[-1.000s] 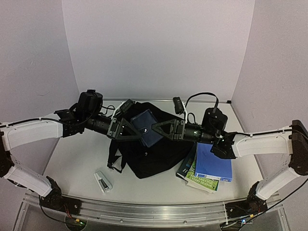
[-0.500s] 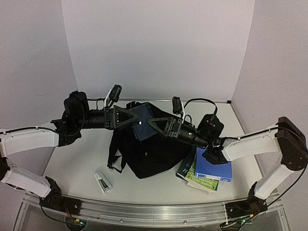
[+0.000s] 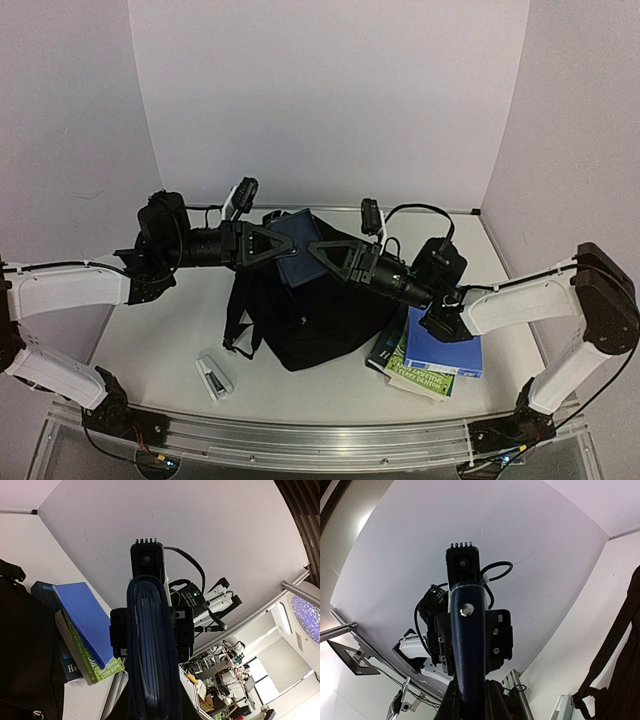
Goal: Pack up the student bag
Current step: Adjust the personal item, then place the personal item in the student bag.
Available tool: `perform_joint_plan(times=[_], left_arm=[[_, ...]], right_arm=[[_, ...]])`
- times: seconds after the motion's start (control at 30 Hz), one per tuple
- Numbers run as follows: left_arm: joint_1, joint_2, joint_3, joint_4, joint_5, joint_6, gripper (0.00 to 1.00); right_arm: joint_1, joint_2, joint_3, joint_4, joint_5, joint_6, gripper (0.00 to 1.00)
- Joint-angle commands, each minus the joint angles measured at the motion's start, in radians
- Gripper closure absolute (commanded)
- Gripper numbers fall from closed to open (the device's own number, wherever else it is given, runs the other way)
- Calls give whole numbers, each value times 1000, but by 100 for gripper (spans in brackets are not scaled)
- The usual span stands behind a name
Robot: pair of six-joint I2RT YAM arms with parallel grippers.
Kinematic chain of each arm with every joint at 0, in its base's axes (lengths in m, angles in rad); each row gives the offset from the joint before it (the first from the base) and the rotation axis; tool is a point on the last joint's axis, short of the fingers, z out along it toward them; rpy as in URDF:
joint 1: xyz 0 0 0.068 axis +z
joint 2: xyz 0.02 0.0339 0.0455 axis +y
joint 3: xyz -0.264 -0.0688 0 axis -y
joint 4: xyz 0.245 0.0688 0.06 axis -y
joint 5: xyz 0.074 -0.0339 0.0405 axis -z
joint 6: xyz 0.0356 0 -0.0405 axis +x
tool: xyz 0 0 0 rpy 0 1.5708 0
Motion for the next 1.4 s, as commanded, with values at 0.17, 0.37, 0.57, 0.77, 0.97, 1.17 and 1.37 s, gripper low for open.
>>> perform_joint_plan(times=[0.17,0.37,0.57,0.77,0.97,1.17,1.37], left_arm=[[4,-72,15,-233,-177,37,100],[112,-154,32,-563,-313,45,100],[244,-223,-43,-716,-340,-7,100],[252,-229,-98,-696,-314,-63,100],[252,-204,-150,-595,-260,-127,100],[252,-189,-157,-567,-237,-139,100],[252,-168,-158,-543,-216,-154,100]], right_arm=[[7,-92,48,-304,138,-201,31],[38,-115,217,-828,385,-450,16],[63,35,425,-1191,516,-551,20],[150,238,645,-1410,655,-606,35],[198,372,787,-1506,798,-633,38],[216,445,851,-1545,901,-636,50],[221,457,867,-1567,969,-619,68]])
